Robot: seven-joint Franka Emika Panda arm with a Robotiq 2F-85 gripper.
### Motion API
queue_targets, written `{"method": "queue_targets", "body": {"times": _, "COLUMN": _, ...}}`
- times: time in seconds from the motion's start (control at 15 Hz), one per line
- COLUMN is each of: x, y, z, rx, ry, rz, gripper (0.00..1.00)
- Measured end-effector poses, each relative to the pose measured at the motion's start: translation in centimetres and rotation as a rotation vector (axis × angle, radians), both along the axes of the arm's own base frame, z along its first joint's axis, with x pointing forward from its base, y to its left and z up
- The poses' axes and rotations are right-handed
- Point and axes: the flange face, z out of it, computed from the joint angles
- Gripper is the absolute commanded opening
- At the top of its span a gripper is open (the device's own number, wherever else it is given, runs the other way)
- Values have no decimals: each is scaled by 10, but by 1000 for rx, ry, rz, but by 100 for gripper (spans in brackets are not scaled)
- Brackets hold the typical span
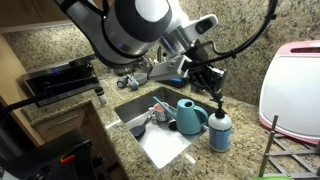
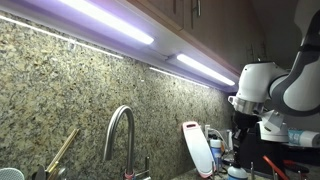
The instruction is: Press the pump on the bottle
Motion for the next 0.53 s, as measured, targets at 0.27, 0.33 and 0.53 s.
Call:
{"method": "queue_targets", "body": {"times": 0.27, "x": -2, "y": 1, "z": 2, "rx": 1, "ry": -2, "rz": 0, "gripper": 0}}
{"method": "queue_targets", "body": {"times": 0.33, "x": -2, "y": 1, "z": 2, "rx": 1, "ry": -2, "rz": 0, "gripper": 0}}
{"method": "queue_targets", "body": {"times": 0.53, "x": -2, "y": 1, "z": 1, "rx": 2, "ry": -1, "rz": -1, "gripper": 0}}
